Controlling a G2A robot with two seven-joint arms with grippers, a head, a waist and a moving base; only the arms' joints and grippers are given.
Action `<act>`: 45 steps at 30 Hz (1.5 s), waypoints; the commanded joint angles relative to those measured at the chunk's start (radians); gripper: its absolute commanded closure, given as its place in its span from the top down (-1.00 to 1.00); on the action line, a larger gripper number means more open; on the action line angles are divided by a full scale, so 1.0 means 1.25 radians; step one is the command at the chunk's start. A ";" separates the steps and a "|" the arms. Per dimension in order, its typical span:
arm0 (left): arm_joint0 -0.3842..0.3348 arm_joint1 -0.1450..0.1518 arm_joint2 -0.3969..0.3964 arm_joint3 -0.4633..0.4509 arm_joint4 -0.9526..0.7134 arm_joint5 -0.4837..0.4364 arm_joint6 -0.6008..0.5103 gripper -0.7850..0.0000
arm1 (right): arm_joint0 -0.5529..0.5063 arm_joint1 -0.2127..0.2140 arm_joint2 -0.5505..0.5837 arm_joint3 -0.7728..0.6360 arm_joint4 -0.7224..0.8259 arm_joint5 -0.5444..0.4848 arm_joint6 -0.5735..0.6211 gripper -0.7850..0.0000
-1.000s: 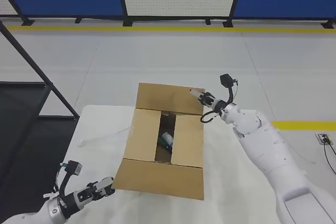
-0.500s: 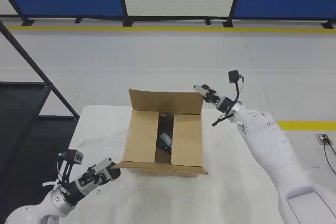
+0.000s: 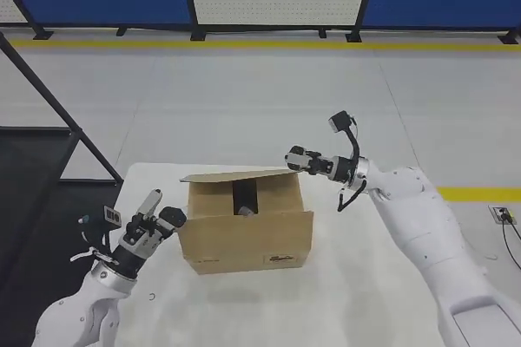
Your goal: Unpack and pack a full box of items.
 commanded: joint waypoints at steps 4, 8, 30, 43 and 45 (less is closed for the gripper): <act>-0.015 -0.003 0.031 0.007 0.041 -0.004 0.059 1.00 | -0.008 0.007 0.009 -0.039 0.049 0.155 0.082 1.00; -0.015 -0.003 0.031 0.007 0.041 -0.004 0.059 1.00 | -0.022 0.012 0.020 -0.067 0.080 0.213 0.118 1.00; -0.131 -0.020 0.119 0.130 0.109 0.037 0.193 1.00 | -0.071 0.027 0.046 -0.128 0.107 0.401 0.084 1.00; -0.192 -0.040 0.181 0.177 0.130 0.035 0.321 1.00 | -0.099 0.034 0.071 -0.119 0.149 0.400 0.113 1.00; -0.180 -0.042 0.172 0.146 0.105 -0.003 0.324 1.00 | -0.105 0.036 0.077 -0.126 0.153 0.395 0.114 1.00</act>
